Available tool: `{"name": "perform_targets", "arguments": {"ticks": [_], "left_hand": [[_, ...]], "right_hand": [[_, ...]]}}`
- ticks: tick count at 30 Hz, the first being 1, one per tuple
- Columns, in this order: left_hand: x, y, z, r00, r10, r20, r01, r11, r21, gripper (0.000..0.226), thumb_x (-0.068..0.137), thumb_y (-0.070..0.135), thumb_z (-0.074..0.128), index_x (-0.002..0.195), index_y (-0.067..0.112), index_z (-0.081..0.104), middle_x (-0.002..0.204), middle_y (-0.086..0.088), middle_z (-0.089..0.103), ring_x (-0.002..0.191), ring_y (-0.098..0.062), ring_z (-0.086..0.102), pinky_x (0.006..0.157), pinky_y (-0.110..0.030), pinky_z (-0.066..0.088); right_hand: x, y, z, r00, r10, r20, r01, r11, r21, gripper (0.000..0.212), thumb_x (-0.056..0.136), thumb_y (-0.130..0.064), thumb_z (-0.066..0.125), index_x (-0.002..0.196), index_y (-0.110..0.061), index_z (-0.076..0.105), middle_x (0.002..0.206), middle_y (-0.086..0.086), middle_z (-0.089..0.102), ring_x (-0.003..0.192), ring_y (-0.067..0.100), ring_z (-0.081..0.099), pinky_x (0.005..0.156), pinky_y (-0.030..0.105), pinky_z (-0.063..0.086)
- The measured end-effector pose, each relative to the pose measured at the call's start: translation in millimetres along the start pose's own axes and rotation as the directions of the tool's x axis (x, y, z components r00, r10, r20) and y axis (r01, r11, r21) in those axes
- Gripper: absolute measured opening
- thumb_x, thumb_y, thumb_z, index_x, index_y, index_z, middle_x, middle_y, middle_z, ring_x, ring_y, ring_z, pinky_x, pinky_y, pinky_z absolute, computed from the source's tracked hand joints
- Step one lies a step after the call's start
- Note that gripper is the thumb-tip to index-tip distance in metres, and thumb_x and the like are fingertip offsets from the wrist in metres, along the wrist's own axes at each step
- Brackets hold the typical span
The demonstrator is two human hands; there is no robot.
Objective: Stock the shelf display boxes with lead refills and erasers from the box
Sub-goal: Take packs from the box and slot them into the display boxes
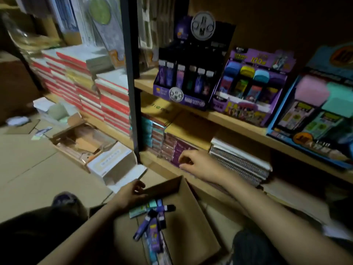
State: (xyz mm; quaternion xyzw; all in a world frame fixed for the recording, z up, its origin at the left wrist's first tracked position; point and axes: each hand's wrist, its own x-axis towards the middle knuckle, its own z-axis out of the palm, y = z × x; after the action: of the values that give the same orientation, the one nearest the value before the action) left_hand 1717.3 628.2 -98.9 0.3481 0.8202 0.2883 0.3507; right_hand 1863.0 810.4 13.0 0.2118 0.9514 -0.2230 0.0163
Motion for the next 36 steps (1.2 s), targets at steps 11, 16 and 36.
{"name": "perform_targets", "arguments": {"ticks": [11, 16, 36], "left_hand": [[-13.6, -125.7, 131.5, 0.913, -0.402, -0.065, 0.394, 0.913, -0.110, 0.048, 0.085, 0.020, 0.068, 0.126, 0.006, 0.048, 0.129, -0.016, 0.051, 0.109, -0.026, 0.055, 0.084, -0.029, 0.042], [18.9, -139.8, 133.9, 0.938, -0.297, -0.180, 0.304, 0.953, 0.009, 0.039, 0.088, 0.024, 0.062, 0.123, 0.008, 0.051, 0.124, -0.016, 0.054, 0.109, -0.034, 0.056, 0.084, -0.034, 0.043], [44.2, -157.6, 169.6, 0.951, -0.179, -0.252, 0.252, 0.920, 0.301, 0.037, 0.093, 0.040, 0.051, 0.116, 0.011, 0.055, 0.116, -0.014, 0.053, 0.108, -0.031, 0.049, 0.091, -0.040, 0.040]], "right_hand": [[-13.5, 77.0, 199.4, 0.911, 0.212, 0.353, -0.265, 0.958, 0.108, 0.017, 0.092, -0.018, 0.051, 0.102, -0.011, 0.062, 0.095, 0.006, 0.062, 0.096, 0.027, 0.060, 0.076, 0.030, 0.045], [10.2, 95.7, 251.2, 0.901, 0.282, 0.328, -0.330, 0.939, 0.100, 0.030, 0.089, -0.007, 0.054, 0.119, -0.008, 0.058, 0.126, 0.013, 0.054, 0.113, 0.027, 0.053, 0.094, 0.028, 0.039], [21.1, 94.8, 343.6, 0.818, 0.566, 0.106, -0.575, 0.811, 0.107, 0.035, 0.085, -0.040, 0.064, 0.100, -0.009, 0.062, 0.109, 0.010, 0.057, 0.106, 0.025, 0.049, 0.092, 0.036, 0.039]]}}
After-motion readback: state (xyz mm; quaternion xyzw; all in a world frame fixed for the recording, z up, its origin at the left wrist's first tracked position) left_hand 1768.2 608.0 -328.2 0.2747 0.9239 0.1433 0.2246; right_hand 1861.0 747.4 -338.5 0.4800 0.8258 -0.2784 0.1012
